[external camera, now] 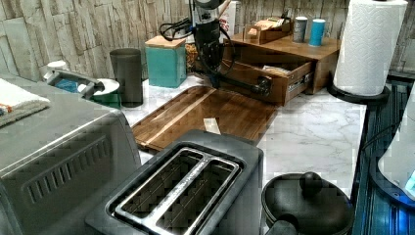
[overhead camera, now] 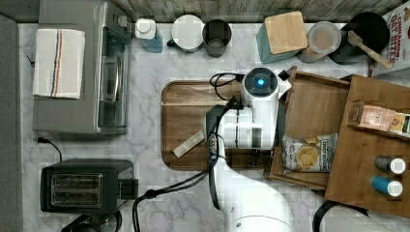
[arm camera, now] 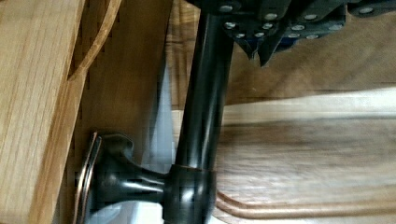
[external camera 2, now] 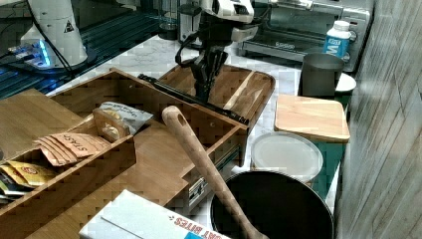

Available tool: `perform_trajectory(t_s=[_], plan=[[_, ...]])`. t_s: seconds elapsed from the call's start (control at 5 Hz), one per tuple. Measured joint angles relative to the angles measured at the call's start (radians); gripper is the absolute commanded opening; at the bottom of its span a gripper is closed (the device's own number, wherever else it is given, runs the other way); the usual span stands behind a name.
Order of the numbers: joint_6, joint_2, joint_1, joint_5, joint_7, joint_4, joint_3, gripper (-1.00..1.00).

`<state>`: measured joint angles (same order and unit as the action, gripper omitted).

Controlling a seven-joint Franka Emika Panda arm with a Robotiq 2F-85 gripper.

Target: Close the drawer.

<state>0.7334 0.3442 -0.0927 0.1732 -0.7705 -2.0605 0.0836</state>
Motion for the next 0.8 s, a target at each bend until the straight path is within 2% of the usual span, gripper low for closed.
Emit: perform_trajectory(t_s=[0.4, 0.6, 0.8], plan=[[0.005, 0.007, -0.096, -0.049, -0.313, 0.014, 0.043, -1.00], [-0.003, 0.039, -0.166, -0.133, -0.437, 0.057, 0.070, -1.00], [-0.009, 0.069, -0.207, -0.150, -0.446, 0.099, 0.129, -1.00]])
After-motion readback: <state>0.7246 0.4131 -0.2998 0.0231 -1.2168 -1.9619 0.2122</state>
